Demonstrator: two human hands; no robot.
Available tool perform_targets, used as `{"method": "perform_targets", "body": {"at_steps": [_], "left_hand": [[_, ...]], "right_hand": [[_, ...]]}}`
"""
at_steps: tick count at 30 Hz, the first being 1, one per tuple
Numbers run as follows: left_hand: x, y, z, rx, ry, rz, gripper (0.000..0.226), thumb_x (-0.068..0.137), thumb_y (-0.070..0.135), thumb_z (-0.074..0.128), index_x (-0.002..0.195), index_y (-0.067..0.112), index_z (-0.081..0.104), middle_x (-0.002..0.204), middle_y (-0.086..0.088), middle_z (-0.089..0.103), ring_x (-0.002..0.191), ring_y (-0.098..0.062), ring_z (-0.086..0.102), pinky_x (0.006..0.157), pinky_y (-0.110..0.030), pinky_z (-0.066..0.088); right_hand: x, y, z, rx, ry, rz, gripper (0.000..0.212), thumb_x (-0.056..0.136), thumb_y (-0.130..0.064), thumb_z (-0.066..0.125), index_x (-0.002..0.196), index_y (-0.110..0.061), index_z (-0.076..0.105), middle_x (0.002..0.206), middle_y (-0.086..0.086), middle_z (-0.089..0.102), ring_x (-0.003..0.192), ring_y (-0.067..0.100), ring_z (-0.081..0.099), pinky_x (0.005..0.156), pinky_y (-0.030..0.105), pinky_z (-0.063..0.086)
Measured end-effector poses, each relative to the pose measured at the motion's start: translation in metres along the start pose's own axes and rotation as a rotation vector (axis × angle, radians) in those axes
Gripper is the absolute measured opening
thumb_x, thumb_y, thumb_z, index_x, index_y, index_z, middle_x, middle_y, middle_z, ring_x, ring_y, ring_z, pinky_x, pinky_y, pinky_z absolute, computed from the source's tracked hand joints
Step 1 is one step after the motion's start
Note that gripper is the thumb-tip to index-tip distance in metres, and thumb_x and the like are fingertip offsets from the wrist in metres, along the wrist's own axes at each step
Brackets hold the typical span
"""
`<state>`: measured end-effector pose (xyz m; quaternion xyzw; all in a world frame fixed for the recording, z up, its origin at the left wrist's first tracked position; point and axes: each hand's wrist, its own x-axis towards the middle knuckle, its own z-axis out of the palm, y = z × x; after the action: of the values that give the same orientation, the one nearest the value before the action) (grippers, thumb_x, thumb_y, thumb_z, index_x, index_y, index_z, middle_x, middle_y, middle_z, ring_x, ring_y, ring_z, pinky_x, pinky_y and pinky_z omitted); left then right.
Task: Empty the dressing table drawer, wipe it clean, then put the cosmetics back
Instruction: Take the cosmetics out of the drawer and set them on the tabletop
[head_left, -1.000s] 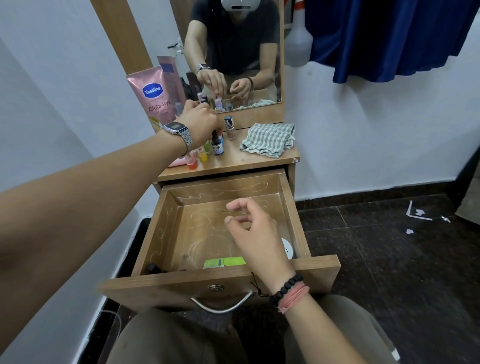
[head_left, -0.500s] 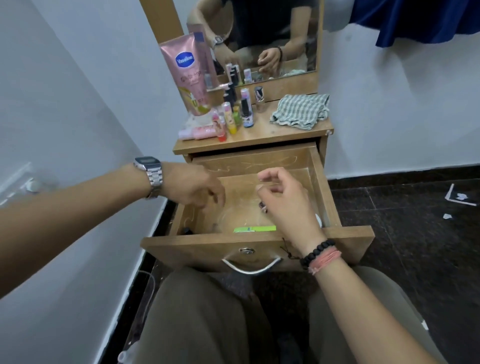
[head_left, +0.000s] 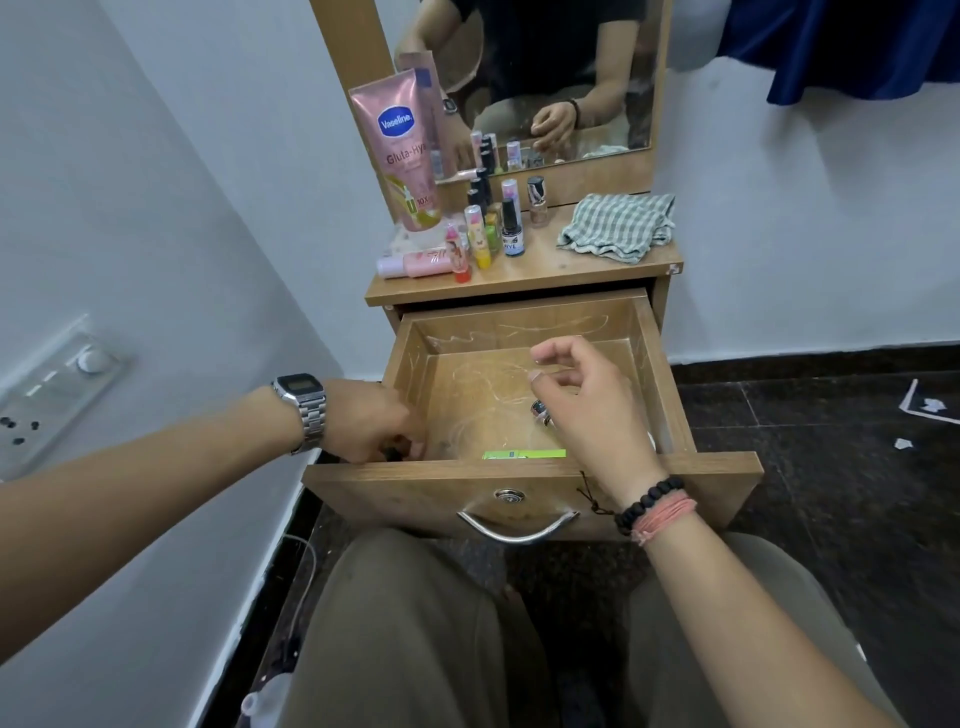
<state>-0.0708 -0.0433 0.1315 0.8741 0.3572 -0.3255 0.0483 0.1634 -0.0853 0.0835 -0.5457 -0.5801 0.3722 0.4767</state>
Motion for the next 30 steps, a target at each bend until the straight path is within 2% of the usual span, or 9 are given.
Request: {"method": "perform_targets", "body": {"at_steps": [5, 13, 16, 18, 21, 24, 25, 27, 30], "left_hand": [[0.004, 0.0, 0.002, 0.027, -0.013, -0.01, 0.029, 0.087, 0.018, 0.059, 0.115, 0.027, 0.062, 0.11, 0.007, 0.064, 0.097, -0.012, 0.058, 0.076, -0.019, 0.04], [0.011, -0.003, -0.001, -0.016, -0.064, -0.029, 0.024, 0.09, 0.019, 0.06, 0.113, 0.023, 0.066, 0.109, 0.007, 0.066, 0.098, -0.011, 0.059, 0.074, -0.015, 0.04], [0.011, -0.007, -0.006, -0.032, -0.013, -0.058, 0.022, 0.09, 0.024, 0.06, 0.111, 0.027, 0.067, 0.106, 0.01, 0.066, 0.092, -0.006, 0.058, 0.068, -0.007, 0.035], [0.006, -0.012, -0.015, -0.065, 0.108, -0.075, 0.019, 0.088, 0.027, 0.063, 0.106, 0.029, 0.068, 0.099, 0.013, 0.066, 0.08, 0.0, 0.053, 0.067, -0.006, 0.034], [-0.008, -0.023, -0.038, -0.158, 0.418, -0.086, 0.011, 0.084, 0.024, 0.07, 0.095, 0.027, 0.07, 0.085, 0.021, 0.058, 0.073, 0.008, 0.05, 0.07, -0.009, 0.04], [-0.019, -0.033, -0.061, -0.249, 0.722, -0.165, 0.013, 0.079, 0.019, 0.076, 0.091, 0.023, 0.072, 0.082, 0.011, 0.066, 0.072, -0.006, 0.062, 0.072, -0.027, 0.051], [-0.021, -0.038, -0.068, -0.28, 0.8, -0.212, 0.013, 0.078, 0.017, 0.077, 0.09, 0.021, 0.072, 0.08, 0.008, 0.066, 0.072, -0.01, 0.064, 0.072, -0.028, 0.051], [-0.02, -0.049, -0.08, -0.353, 0.911, -0.324, 0.014, 0.078, 0.015, 0.077, 0.09, 0.019, 0.07, 0.078, 0.007, 0.066, 0.074, -0.014, 0.066, 0.073, -0.025, 0.048], [-0.013, -0.067, -0.087, -0.437, 0.977, -0.472, 0.015, 0.078, 0.016, 0.076, 0.091, 0.019, 0.068, 0.087, 0.005, 0.069, 0.077, -0.014, 0.066, 0.079, -0.026, 0.048]], "right_hand": [[0.0, 0.001, 0.002, 0.008, 0.002, 0.004, 0.011, 0.09, -0.024, 0.06, 0.1, -0.029, 0.06, 0.099, -0.02, 0.063, 0.092, -0.001, 0.061, 0.083, 0.031, 0.053], [0.001, 0.002, 0.003, 0.029, 0.005, 0.007, 0.01, 0.089, -0.023, 0.061, 0.097, -0.029, 0.061, 0.095, -0.019, 0.064, 0.088, 0.003, 0.062, 0.079, 0.043, 0.057], [0.002, 0.002, 0.003, 0.025, 0.008, 0.007, 0.01, 0.088, -0.023, 0.061, 0.096, -0.029, 0.061, 0.094, -0.018, 0.064, 0.087, 0.003, 0.063, 0.077, 0.043, 0.057], [0.002, 0.003, 0.004, 0.027, 0.007, 0.006, 0.01, 0.088, -0.024, 0.061, 0.096, -0.03, 0.061, 0.093, -0.017, 0.064, 0.088, 0.004, 0.062, 0.076, 0.044, 0.057], [0.002, 0.004, 0.004, 0.032, 0.003, 0.006, 0.009, 0.088, -0.026, 0.061, 0.095, -0.032, 0.06, 0.093, -0.017, 0.065, 0.088, 0.005, 0.063, 0.076, 0.044, 0.057], [0.002, 0.004, 0.003, 0.037, 0.0, 0.009, 0.009, 0.088, -0.027, 0.061, 0.094, -0.034, 0.06, 0.094, -0.016, 0.065, 0.089, 0.005, 0.062, 0.077, 0.044, 0.057], [0.002, 0.004, 0.004, 0.038, 0.0, 0.009, 0.01, 0.088, -0.026, 0.061, 0.094, -0.034, 0.06, 0.094, -0.017, 0.065, 0.089, 0.005, 0.062, 0.077, 0.044, 0.057], [0.002, 0.003, 0.004, 0.042, -0.001, 0.009, 0.01, 0.088, -0.026, 0.061, 0.093, -0.034, 0.06, 0.094, -0.019, 0.064, 0.089, 0.004, 0.062, 0.077, 0.043, 0.057], [0.002, 0.004, 0.004, 0.04, -0.001, 0.007, 0.009, 0.088, -0.027, 0.061, 0.094, -0.033, 0.06, 0.096, -0.021, 0.064, 0.09, 0.003, 0.062, 0.077, 0.042, 0.057]]}}
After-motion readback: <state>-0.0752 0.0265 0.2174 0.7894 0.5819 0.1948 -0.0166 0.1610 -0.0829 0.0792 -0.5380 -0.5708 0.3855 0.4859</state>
